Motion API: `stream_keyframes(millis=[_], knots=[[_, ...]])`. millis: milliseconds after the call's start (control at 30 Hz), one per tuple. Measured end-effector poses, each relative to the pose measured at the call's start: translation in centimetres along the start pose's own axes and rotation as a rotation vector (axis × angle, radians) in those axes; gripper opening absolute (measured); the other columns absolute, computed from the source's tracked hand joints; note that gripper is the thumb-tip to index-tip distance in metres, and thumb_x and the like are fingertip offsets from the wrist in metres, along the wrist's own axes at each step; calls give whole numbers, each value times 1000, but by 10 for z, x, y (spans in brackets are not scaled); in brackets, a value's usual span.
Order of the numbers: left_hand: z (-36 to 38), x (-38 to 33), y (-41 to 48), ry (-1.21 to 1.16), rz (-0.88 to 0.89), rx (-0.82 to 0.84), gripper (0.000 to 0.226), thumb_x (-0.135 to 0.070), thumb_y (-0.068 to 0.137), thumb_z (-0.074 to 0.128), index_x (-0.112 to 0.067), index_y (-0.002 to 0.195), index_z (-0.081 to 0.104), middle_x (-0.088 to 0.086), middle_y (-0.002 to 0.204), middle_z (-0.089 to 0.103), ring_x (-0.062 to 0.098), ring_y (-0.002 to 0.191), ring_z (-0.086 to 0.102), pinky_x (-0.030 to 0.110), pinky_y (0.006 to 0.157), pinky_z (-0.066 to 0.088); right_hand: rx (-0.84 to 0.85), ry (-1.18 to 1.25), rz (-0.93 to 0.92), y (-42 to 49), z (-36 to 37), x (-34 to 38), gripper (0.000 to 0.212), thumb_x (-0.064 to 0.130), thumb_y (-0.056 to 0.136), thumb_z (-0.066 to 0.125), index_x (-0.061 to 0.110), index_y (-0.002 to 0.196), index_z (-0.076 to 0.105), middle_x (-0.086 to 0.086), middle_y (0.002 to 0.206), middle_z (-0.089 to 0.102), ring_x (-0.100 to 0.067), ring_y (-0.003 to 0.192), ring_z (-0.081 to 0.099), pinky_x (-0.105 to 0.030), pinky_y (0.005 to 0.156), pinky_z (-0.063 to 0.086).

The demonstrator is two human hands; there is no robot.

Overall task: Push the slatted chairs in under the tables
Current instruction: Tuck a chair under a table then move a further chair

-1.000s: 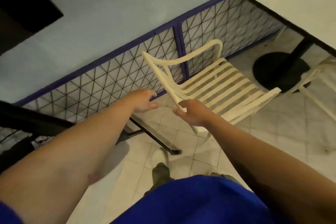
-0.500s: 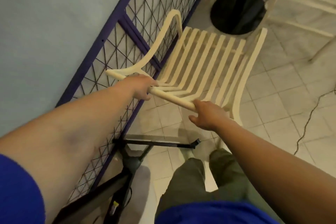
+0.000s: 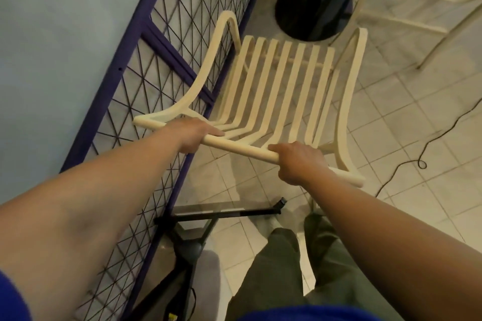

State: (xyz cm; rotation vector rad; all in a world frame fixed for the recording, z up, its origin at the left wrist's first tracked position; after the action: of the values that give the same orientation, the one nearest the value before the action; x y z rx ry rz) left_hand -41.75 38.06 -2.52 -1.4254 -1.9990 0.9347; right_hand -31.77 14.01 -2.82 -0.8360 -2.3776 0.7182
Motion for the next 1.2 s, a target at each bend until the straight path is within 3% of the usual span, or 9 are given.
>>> stream_keyframes(millis=[233,433,633,1033,1200], knots=[[5,6,7,-2,-18,-8,85,-4,92,54,-66,145,32,-3,124,59,20,98,58,37,78,51,-20,-17,-39,1,-4,2,46,22,94,57,32,139,50,0,98,53,-21,87,58,-36,77,51],[-7,5,13,-4,7,-30,83,-1,92,54,-60,148,35,-5,108,50,19,95,56,35,77,49,-19,-15,-48,7,-12,-2,48,21,94,57,33,140,49,1,100,54,-21,91,59,-39,82,54],[-28,16,27,-22,-12,-68,76,-4,95,51,-60,146,39,-3,120,57,19,97,57,34,76,47,-49,-23,-80,34,-30,-5,52,21,93,58,33,143,47,-4,110,59,-24,95,60,-37,81,51],[-112,46,86,21,8,-70,74,-4,95,51,-58,145,41,-3,127,58,22,110,56,35,80,44,-94,13,-69,113,-97,-19,48,20,92,60,32,138,53,1,99,54,-19,87,55,-34,74,48],[-148,60,111,29,16,-32,78,-2,95,52,-56,149,37,-8,110,46,15,91,49,32,73,41,-85,25,-56,145,-128,-21,48,19,92,59,31,138,53,1,97,53,-20,86,53,-34,73,46]])
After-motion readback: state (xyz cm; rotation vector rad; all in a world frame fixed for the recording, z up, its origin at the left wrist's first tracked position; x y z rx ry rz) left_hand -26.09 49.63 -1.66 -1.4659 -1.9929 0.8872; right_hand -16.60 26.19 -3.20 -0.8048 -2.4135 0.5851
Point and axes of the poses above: each hand's wrist, its own y-axis towards the middle knuckle, its own z-axis out of the palm, x = y × z, the point moved 3 cm from there along y, towards the middle knuckle
